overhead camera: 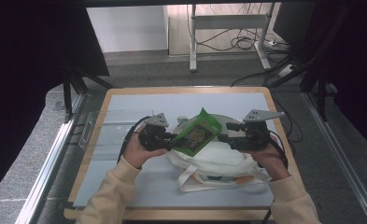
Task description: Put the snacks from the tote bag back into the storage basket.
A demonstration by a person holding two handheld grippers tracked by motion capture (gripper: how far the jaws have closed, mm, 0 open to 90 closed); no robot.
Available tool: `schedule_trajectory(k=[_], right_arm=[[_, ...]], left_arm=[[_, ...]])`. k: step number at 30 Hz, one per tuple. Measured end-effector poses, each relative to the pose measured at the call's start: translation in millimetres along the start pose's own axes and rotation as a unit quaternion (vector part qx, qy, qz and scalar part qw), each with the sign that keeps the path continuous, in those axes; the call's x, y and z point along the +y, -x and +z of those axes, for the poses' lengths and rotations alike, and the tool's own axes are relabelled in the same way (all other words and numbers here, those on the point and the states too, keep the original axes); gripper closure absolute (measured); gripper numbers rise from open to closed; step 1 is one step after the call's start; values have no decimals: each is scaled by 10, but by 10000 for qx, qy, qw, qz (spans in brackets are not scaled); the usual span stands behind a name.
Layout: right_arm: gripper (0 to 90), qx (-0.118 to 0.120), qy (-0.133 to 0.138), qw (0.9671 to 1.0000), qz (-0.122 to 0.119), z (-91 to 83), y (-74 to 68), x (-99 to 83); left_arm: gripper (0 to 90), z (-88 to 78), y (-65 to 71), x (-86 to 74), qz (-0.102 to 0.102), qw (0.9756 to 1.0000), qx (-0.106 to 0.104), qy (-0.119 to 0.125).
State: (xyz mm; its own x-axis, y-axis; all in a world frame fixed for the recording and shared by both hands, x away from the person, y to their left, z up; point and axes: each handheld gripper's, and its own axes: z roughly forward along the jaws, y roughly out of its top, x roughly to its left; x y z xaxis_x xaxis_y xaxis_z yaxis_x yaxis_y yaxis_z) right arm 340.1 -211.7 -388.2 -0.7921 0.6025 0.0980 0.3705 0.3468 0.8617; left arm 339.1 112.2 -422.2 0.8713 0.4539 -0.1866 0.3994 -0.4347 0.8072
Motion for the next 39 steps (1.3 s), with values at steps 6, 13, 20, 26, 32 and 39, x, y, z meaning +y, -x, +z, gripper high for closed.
schedule_trajectory(k=[6,13,20,26,32,39], right_arm=[[363,-9,-75,9999,107,44,-39,-74],[336,39,-57,9997,247,111,-75,-182],[328,19,-158,9993,344,145,-85,-281],[321,5,-155,9991,389,131,-91,-338],[318,72,-188,9987,469,172,-100,-406],[313,230,-264,9979,552,256,-145,-454]], left_arm=[[725,-23,13,-47,-22,10000,70,41],[724,-51,27,-92,-90,9998,121,116],[724,-57,43,-115,-105,9997,129,167],[724,-45,62,-122,-96,9997,84,210],[724,-47,57,-132,-123,9995,117,257],[723,-86,60,-133,-158,9990,149,384]])
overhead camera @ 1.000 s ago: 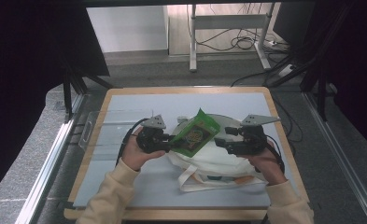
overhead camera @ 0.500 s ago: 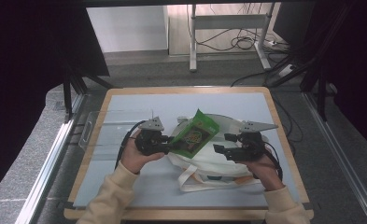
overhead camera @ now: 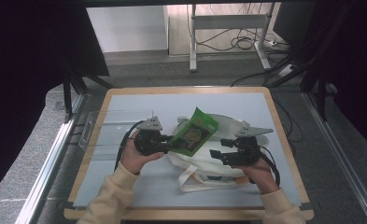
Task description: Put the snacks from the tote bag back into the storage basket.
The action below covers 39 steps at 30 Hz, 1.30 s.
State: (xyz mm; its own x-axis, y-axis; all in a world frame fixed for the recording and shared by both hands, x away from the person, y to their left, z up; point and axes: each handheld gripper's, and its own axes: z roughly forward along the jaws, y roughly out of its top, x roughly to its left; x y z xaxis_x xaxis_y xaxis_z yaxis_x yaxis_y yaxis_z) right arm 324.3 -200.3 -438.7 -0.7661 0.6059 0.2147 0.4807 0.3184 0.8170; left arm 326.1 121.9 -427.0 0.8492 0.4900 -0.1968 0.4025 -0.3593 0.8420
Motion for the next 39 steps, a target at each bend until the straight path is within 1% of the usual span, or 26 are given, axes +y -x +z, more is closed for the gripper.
schedule_trajectory(k=[2,3,4,6,10,15,18,24,27,29,34,37,39], right_arm=[[313,63,-1,10000,34,22,-17,-6],[315,95,2,10000,30,35,-24,-11],[315,155,7,9999,40,57,-35,-19],[314,198,-15,9998,26,82,-47,-27],[315,374,39,9993,45,140,-72,-45],[313,501,90,9987,29,203,-100,-47],[313,531,100,9985,-6,239,-101,-47],[314,649,109,9978,30,325,-103,-55],[315,741,122,9972,-31,370,-126,-58],[317,845,162,9963,-17,404,-157,-49],[337,875,129,9960,-101,486,-203,-40],[390,898,151,9957,-155,505,-223,-42],[404,873,200,9958,-190,499,-229,-39]], left_arm=[[723,-2,1,0,1,10000,1,19],[723,0,7,-2,-38,10000,-27,34],[723,3,8,-1,-32,10000,-69,43],[723,8,24,3,-35,9999,-119,62],[723,25,39,7,-1,9999,-149,61],[723,43,43,4,19,9999,-155,48],[723,47,49,6,14,9998,-209,73],[723,39,72,14,49,9995,-275,119],[723,50,83,15,50,9994,-327,140],[723,60,87,15,56,9993,-341,134],[723,72,89,12,43,9989,-441,148],[722,84,95,10,63,9989,-448,124],[722,88,90,7,56,9988,-462,140]])
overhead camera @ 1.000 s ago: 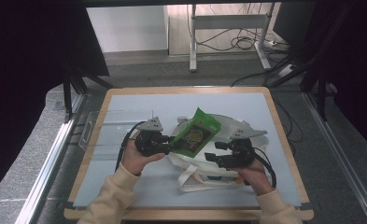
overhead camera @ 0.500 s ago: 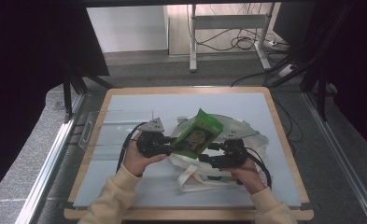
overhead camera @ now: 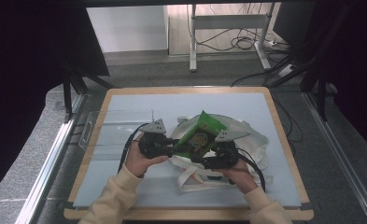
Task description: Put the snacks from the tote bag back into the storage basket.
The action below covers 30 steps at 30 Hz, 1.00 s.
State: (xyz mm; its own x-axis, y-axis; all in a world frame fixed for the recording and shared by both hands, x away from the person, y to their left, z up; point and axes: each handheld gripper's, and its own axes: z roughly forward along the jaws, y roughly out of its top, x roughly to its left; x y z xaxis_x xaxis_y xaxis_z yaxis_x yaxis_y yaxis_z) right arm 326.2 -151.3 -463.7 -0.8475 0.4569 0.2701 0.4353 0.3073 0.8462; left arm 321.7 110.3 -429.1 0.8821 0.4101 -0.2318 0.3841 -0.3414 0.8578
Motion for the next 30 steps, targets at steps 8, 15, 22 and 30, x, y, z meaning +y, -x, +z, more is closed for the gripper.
schedule_trajectory(k=[8,15,22,30], right_arm=[[495,-119,108,9999,-29,-60,18,11],[576,-69,144,9998,-128,-95,54,2],[639,-40,175,9997,-182,-111,68,1],[713,133,210,9994,-231,-139,71,16]], left_arm=[[711,18,-76,-40,-32,10000,-84,-34],[696,31,-83,-52,6,9999,-65,-94],[664,43,-91,-62,49,9998,7,-166],[568,74,-149,-100,-20,9998,64,-181]])
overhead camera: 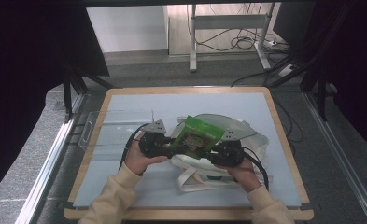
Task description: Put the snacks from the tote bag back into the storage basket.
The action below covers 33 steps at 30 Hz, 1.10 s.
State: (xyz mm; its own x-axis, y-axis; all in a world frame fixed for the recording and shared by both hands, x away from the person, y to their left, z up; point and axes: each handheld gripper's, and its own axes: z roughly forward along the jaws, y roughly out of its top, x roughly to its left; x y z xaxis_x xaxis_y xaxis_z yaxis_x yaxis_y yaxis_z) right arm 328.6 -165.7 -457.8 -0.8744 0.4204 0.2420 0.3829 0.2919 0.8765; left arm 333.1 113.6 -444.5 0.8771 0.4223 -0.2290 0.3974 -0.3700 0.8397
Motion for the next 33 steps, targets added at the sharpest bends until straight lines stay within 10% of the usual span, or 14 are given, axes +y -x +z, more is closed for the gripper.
schedule_trajectory(k=[12,33], right_arm=[[731,23,66,10000,-57,-46,-9,28],[730,-521,-131,9981,-317,-248,33,107]], left_arm=[[401,0,-11,0,21,9998,197,32],[382,-94,-24,9,113,9985,528,-18]])
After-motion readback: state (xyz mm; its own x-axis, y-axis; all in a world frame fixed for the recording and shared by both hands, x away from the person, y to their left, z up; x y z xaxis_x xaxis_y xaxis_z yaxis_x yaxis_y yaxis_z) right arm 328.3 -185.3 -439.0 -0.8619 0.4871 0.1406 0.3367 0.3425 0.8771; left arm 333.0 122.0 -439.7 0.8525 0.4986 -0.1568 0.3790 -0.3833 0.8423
